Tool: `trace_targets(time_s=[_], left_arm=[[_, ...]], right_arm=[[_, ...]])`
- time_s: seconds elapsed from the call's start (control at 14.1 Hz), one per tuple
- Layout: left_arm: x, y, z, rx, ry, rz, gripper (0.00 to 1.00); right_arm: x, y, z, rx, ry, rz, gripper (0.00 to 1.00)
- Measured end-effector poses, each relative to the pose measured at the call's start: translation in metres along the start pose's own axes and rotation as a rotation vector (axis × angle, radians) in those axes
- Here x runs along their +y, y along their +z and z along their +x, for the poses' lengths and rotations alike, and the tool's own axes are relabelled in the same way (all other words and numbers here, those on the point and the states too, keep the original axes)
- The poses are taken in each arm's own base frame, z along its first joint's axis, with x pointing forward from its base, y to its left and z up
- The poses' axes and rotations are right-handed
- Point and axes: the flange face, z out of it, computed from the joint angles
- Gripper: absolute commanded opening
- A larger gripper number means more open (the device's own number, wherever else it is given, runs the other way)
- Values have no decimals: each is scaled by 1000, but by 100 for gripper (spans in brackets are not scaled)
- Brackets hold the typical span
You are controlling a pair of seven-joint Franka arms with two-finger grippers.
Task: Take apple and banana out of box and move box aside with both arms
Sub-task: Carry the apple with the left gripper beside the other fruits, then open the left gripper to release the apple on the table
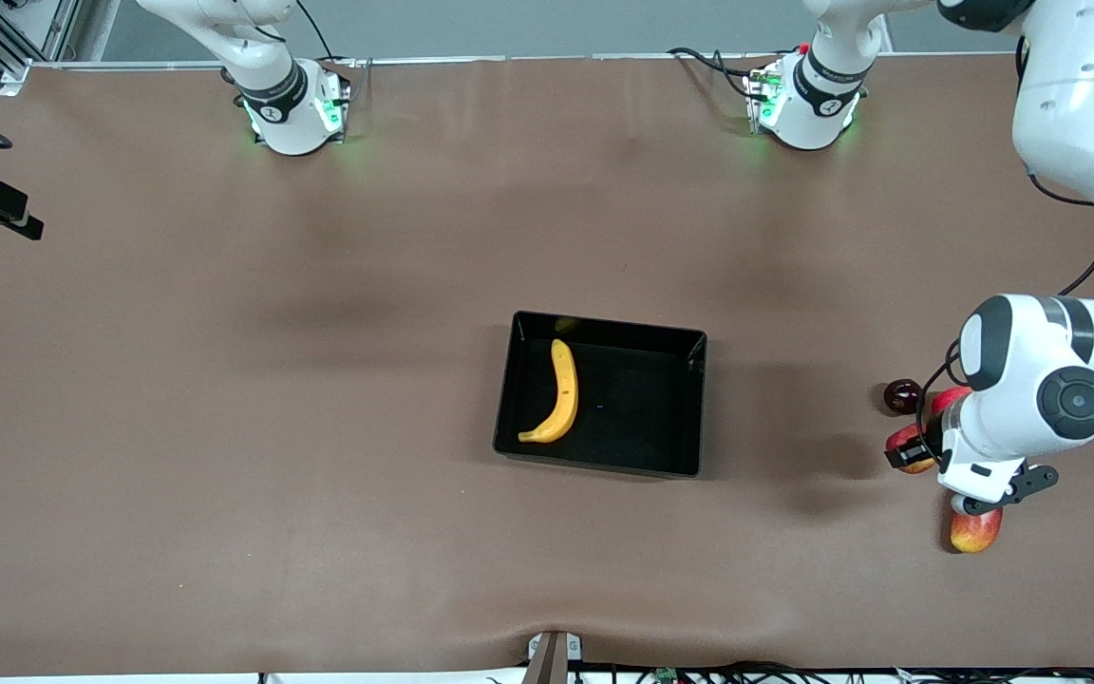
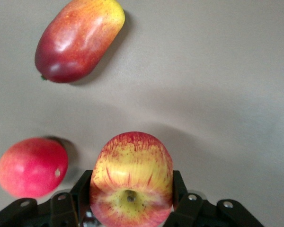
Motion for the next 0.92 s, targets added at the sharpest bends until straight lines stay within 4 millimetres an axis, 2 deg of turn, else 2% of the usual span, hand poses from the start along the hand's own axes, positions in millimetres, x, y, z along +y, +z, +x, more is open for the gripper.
trace_targets(time_s=[0.21, 0.28, 0.36, 0.43, 0.64, 0.78, 0.92], left_arm=[[-15, 38, 13, 35, 27, -32, 0], [-21, 48, 16, 35, 23, -38, 36], [-25, 55, 19, 33, 21, -41, 89], [-26, 54, 22, 39, 19, -45, 100], [-25, 33, 30, 74, 15, -55, 100], [-18, 2, 30, 79, 19, -63, 100], [2, -37, 20, 71, 36, -90, 100]], right_arm=[[0, 0, 0, 0, 0, 0, 100], [0, 0, 0, 0, 0, 0, 100], [1, 0, 0, 0, 1, 0, 100], [1, 0, 0, 0, 2, 0, 100], [2, 0, 0, 0, 4, 0, 100], [2, 0, 0, 0, 4, 0, 100], [2, 0, 0, 0, 4, 0, 100]])
